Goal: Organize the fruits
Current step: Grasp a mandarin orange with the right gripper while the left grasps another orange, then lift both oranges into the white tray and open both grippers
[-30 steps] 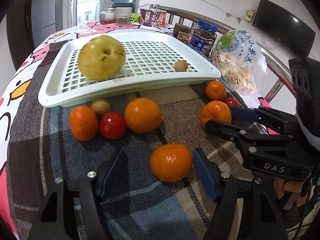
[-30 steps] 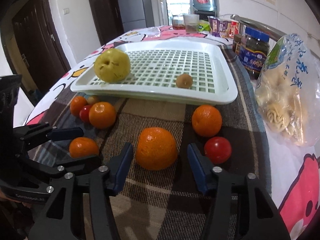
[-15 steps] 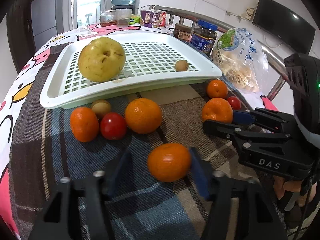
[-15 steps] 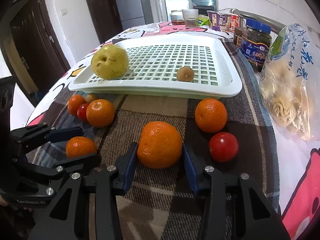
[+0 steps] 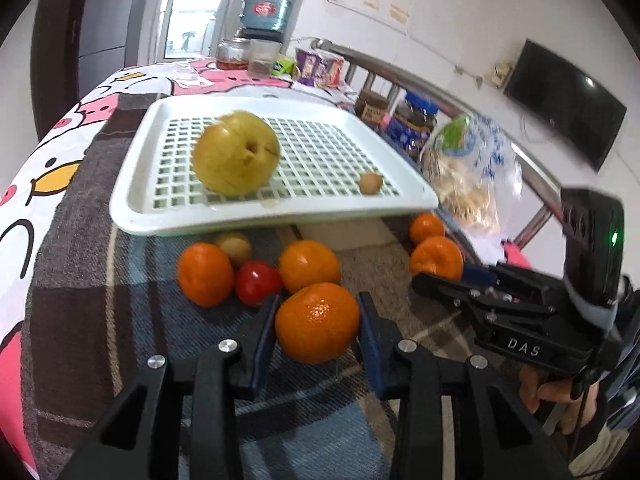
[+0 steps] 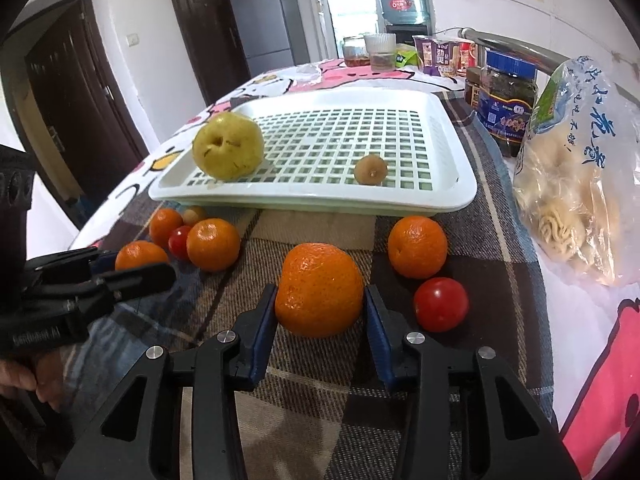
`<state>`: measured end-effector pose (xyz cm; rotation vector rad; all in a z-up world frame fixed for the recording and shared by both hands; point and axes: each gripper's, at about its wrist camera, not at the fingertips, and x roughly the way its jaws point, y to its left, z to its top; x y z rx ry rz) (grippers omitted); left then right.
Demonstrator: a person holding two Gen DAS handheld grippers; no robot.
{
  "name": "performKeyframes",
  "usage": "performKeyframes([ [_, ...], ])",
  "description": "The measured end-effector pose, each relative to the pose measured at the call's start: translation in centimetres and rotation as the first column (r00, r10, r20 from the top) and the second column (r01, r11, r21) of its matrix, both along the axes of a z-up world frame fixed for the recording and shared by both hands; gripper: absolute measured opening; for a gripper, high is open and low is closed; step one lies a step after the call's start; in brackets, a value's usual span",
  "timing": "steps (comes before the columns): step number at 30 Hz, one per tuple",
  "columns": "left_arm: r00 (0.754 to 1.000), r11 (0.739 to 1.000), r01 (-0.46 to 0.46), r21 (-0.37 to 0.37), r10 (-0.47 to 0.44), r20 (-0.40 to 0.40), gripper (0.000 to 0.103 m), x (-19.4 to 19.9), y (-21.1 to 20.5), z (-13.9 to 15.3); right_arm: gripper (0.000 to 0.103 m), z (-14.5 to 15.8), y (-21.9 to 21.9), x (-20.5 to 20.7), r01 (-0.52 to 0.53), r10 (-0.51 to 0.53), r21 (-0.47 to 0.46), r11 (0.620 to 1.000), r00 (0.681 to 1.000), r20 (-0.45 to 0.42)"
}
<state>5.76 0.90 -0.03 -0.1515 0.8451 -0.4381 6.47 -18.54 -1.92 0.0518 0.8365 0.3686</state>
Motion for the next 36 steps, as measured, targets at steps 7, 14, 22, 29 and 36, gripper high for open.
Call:
performKeyframes([
  [7,0.996,0.994,-0.081,-0.076,0.084,0.036,0.041,0.4,2.8,1.2,0.040,0.4,-0.2,-0.1,0.003,-0.003,0.022,1.000,1.000,0.023],
  [14,0.988,0.985,-0.132,-0.109,0.139,0.062,0.041,0.8,3.5,3.0,0.040,1.7,-0.4,-0.5,0.028,-0.028,0.002,1.000,0.995,0.096],
  [22,0.965,0.972,-0.207,-0.107,0.221,0.139,0.041,2.9,5.0,6.7,0.040,6.1,-0.6,1.0,0.056,-0.058,0.016,0.998,0.986,0.155],
  [29,0.945,0.946,-0.298,-0.125,0.311,0.100,0.041,6.0,6.7,5.3,0.040,7.1,0.1,4.0,0.081,-0.085,0.028,0.996,0.983,0.161],
  [36,0.932,0.930,-0.359,-0.084,0.362,0.023,0.041,8.6,7.6,2.0,0.040,4.5,1.4,7.1,0.094,-0.096,0.030,0.995,0.991,0.090],
])
